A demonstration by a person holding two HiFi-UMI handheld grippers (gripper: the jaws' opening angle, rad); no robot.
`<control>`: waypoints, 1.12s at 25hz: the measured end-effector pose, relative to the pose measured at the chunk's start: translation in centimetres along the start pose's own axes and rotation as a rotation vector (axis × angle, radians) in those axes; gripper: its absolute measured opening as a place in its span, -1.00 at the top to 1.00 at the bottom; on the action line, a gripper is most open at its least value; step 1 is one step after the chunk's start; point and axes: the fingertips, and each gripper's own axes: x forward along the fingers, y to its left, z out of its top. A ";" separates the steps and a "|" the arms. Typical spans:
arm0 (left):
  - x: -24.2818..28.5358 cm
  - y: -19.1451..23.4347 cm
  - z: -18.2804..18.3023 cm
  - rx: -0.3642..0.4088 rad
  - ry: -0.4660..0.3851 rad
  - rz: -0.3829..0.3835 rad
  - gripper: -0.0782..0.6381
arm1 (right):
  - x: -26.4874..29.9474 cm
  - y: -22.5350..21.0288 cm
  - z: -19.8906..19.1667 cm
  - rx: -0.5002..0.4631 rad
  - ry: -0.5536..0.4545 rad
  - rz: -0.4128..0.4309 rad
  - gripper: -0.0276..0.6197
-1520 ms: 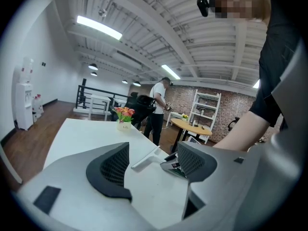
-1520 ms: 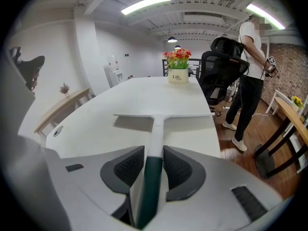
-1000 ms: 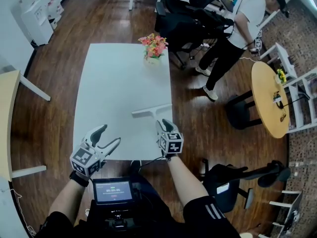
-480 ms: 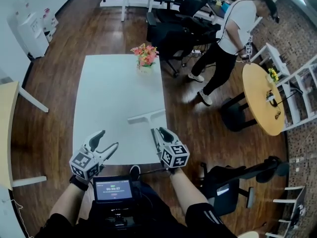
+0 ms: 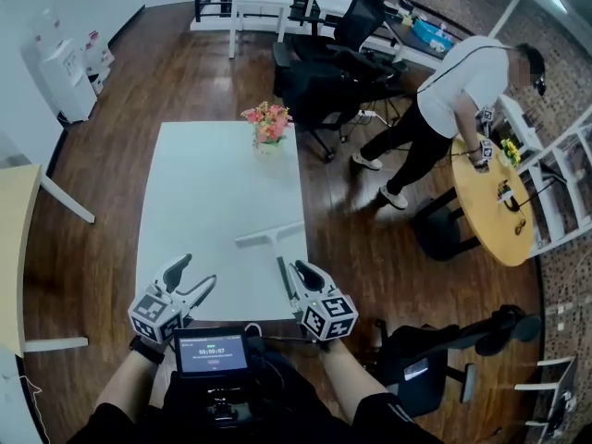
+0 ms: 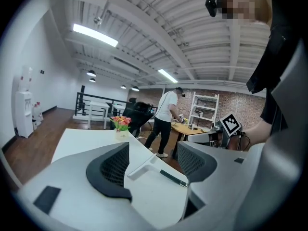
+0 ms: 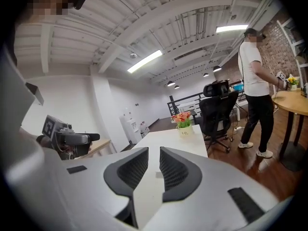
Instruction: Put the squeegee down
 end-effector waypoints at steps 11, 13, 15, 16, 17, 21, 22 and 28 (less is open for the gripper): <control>-0.3 -0.4 1.5 -0.014 -0.019 0.030 -0.11 | -0.2 0.4 1.3 -0.029 -0.010 0.028 0.64; -0.4 -0.3 1.5 -0.011 -0.020 0.029 -0.11 | -0.3 0.5 1.6 -0.031 -0.012 0.025 0.64; -0.6 -0.2 2.0 -0.022 -0.028 0.034 -0.11 | -0.5 0.8 2.3 -0.037 -0.019 0.026 0.64; -0.7 -0.2 2.1 -0.021 -0.030 0.033 -0.11 | -0.6 1.0 2.6 -0.041 -0.023 0.028 0.64; -0.8 -0.1 2.1 -0.017 -0.031 0.029 -0.11 | -0.7 1.1 2.8 -0.046 -0.026 0.029 0.64; -0.8 0.1 1.8 -0.007 -0.033 0.017 -0.11 | -0.8 1.3 3.4 -0.056 -0.036 0.023 0.64; -0.9 0.1 1.9 -0.008 -0.034 0.017 -0.11 | -0.9 1.5 3.5 -0.057 -0.037 0.023 0.64; -1.1 -0.3 2.4 -0.005 -0.044 0.008 -0.11 | -1.7 2.1 4.2 -0.058 -0.046 0.028 0.64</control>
